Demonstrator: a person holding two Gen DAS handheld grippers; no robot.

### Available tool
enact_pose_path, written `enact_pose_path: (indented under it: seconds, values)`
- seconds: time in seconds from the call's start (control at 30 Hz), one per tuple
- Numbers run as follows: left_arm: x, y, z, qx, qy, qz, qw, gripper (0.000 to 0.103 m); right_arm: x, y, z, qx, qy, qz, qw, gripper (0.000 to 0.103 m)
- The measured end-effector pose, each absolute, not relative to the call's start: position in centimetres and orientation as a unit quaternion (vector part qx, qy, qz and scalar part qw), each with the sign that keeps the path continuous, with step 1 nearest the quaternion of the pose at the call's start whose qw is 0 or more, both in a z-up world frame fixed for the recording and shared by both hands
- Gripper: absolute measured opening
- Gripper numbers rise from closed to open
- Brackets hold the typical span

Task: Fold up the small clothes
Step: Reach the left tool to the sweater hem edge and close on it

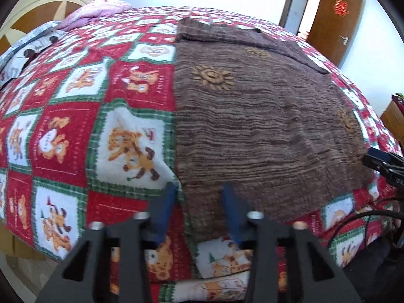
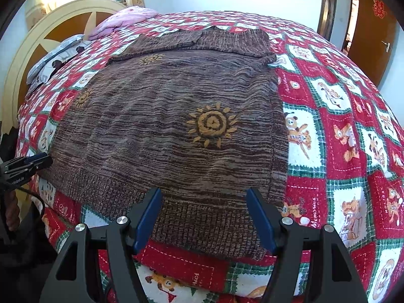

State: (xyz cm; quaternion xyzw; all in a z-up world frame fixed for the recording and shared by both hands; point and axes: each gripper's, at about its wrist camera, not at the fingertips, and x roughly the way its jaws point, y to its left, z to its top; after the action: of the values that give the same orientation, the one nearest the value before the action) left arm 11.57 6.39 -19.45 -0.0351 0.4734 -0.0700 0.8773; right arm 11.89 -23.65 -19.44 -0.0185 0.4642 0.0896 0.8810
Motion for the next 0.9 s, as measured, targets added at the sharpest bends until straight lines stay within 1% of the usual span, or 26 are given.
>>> enact_pose_path:
  seconds: [0.2,0.3,0.33,0.37,0.43,0.6,0.8,0.9]
  values:
    - [11.2,6.4,-19.1,-0.037,0.479,-0.063,0.875,0.035,11.2,-25.0,-18.8,-0.010,0.458,0.076,0.886,0.070]
    - [10.8,6.6,-17.4,-0.032,0.449,-0.056,0.891,0.035,11.3,-25.8,-18.8,-0.003,0.456,0.068,0.887,0.070]
    - [10.7,6.5,-16.8,-0.026,0.432,-0.054,0.900,0.038,11.3,-25.9,-18.9,-0.001,0.457,0.067,0.887,0.070]
    - [10.8,6.6,-16.4,-0.029,0.423,-0.060,0.904,0.046,11.5,-25.9,-19.0,-0.001,0.458,0.067,0.886,0.070]
    - [11.5,6.6,-16.9,-0.030,0.429,-0.057,0.901,0.053,11.5,-25.9,-19.2,-0.002,0.461,0.068,0.885,0.070]
    - [12.4,7.2,-19.8,-0.052,0.474,-0.060,0.877,0.050,11.4,-26.2,-19.2,-0.003,0.459,0.066,0.886,0.070]
    - [12.1,6.7,-19.2,-0.050,0.470,-0.071,0.878,0.049,11.5,-26.3,-19.5,-0.003,0.461,0.064,0.885,0.070]
    - [11.9,6.8,-18.1,-0.045,0.446,-0.066,0.891,0.049,11.5,-26.2,-19.5,-0.003,0.459,0.064,0.886,0.070]
